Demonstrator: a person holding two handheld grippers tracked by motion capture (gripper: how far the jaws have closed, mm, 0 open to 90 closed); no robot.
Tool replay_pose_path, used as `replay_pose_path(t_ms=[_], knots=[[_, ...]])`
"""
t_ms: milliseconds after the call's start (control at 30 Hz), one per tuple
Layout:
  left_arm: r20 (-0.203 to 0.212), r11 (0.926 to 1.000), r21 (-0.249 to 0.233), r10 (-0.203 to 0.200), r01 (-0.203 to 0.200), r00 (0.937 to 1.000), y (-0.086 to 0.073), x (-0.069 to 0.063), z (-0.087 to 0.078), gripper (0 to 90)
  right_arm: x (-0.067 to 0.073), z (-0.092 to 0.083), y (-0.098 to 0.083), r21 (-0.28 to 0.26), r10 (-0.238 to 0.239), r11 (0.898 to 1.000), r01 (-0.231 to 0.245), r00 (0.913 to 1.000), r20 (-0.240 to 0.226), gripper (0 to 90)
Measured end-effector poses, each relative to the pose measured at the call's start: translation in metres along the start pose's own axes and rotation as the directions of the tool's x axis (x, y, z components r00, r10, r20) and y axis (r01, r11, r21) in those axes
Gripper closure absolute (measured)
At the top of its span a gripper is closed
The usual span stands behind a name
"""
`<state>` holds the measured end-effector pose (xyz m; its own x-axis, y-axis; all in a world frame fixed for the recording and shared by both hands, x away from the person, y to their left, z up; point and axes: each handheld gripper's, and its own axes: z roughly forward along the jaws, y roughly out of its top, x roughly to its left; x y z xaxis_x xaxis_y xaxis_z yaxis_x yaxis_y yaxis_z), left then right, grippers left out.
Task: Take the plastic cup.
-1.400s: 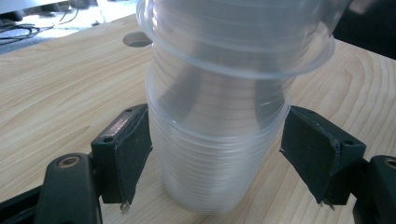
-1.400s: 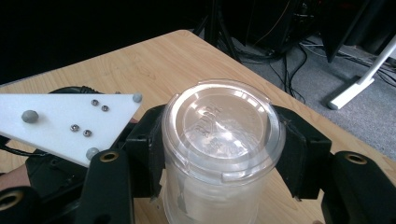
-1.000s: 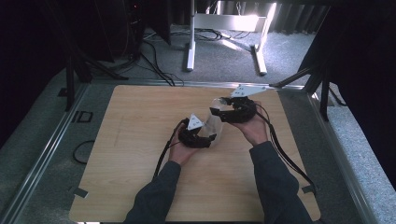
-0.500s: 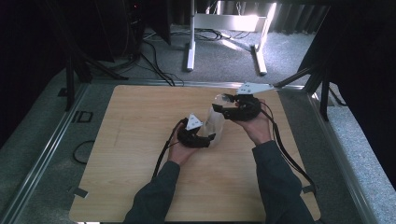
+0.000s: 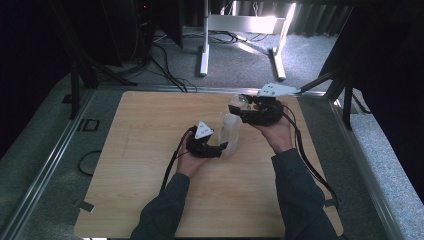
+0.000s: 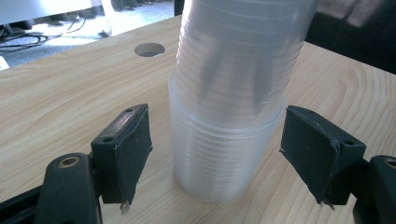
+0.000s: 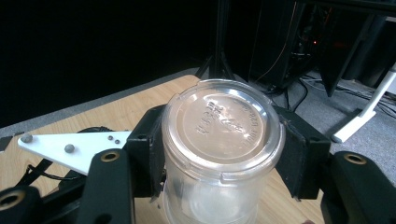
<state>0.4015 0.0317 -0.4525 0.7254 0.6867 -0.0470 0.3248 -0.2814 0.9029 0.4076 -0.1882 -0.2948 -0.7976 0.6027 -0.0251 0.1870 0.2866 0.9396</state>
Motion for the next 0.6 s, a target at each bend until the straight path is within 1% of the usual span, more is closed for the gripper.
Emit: replay_pose_path(t_ms=[167,267,400,433,500,600], knots=[[0.001,1.0,-0.001,0.0,0.0,1.0,-0.001,0.0,-0.001,24.5,-0.001,-0.002,0.001,-0.004,0.004,1.0,-0.004,1.0,-0.004,41.3],[0.0,1.0,-0.004,-0.005,0.005,1.0,-0.001,0.0,-0.004,24.6,0.0,-0.006,0.006,-0.008,-0.012,1.0,0.012,0.9999,-0.001,41.2],[0.006,0.9999,-0.014,-0.008,0.008,0.9999,0.001,0.001,-0.008,24.8,0.001,-0.008,0.009,-0.011,-0.015,1.0,0.015,0.9999,0.001,41.3],[0.009,0.9999,-0.013,-0.009,0.009,0.9999,0.001,0.002,-0.01,24.9,0.003,-0.01,0.011,-0.01,-0.023,1.0,0.023,0.9997,-0.002,41.3],[0.01,0.9997,-0.023,-0.011,0.011,0.9999,0.002,0.002,-0.013,27.1,0.004,-0.013,0.012,-0.01,-0.026,1.0,0.026,0.9996,-0.006,41.3],[0.016,0.9995,-0.029,-0.011,0.011,0.9998,0.002,0.003,-0.017,27.5,0.007,-0.016,0.014,-0.011,-0.03,0.999,0.03,0.9994,-0.02,41.3]])
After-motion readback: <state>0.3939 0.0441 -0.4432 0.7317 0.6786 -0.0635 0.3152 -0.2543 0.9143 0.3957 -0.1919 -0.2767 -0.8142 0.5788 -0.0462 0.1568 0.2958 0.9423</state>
